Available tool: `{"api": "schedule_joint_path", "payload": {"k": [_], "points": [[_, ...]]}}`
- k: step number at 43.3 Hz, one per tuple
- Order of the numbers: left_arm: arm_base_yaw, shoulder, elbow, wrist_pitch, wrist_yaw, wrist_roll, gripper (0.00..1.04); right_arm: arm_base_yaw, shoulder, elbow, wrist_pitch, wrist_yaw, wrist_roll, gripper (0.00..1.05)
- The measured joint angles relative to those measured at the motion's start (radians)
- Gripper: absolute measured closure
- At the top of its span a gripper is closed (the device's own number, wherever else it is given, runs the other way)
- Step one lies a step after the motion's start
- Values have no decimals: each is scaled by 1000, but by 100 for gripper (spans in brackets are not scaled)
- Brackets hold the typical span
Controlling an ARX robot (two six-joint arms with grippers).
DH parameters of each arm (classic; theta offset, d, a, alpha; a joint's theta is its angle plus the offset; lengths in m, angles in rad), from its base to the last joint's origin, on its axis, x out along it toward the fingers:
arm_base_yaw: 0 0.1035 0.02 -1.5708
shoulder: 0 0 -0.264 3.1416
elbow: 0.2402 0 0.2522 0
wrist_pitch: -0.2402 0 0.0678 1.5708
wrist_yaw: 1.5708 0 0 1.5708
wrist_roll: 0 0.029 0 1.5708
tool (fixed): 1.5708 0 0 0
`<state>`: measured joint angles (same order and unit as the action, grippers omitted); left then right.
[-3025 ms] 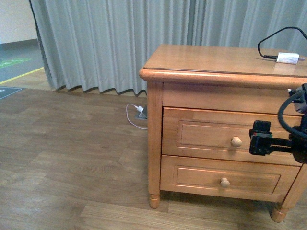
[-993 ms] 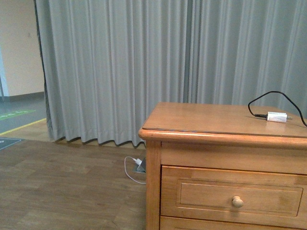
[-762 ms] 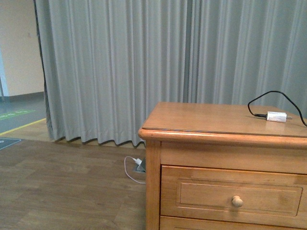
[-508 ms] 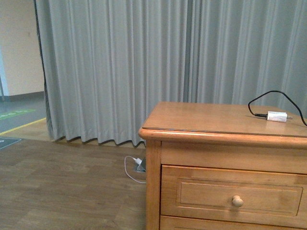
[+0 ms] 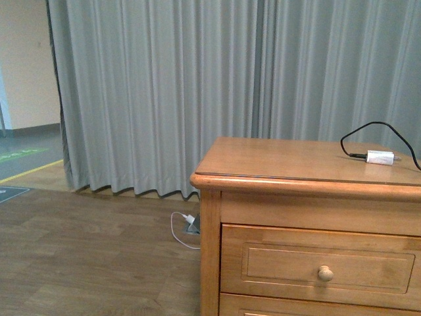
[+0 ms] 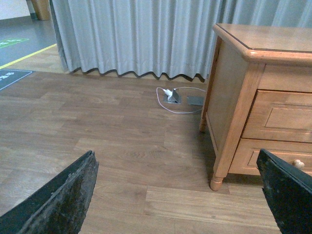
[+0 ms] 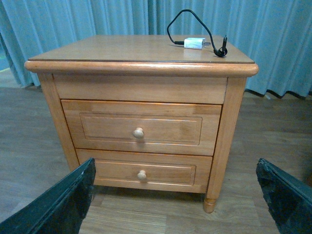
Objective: Place pink marker in drawer with both arms
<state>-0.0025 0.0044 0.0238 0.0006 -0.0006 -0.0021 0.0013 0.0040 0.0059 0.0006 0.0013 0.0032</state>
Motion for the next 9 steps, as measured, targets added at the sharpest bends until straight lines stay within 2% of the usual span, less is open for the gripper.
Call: {"api": "schedule_joint_path", "payload": {"k": [9], "points": [[0, 0, 0, 0, 0, 0, 6, 0, 0, 0, 0, 0, -1, 8]]}}
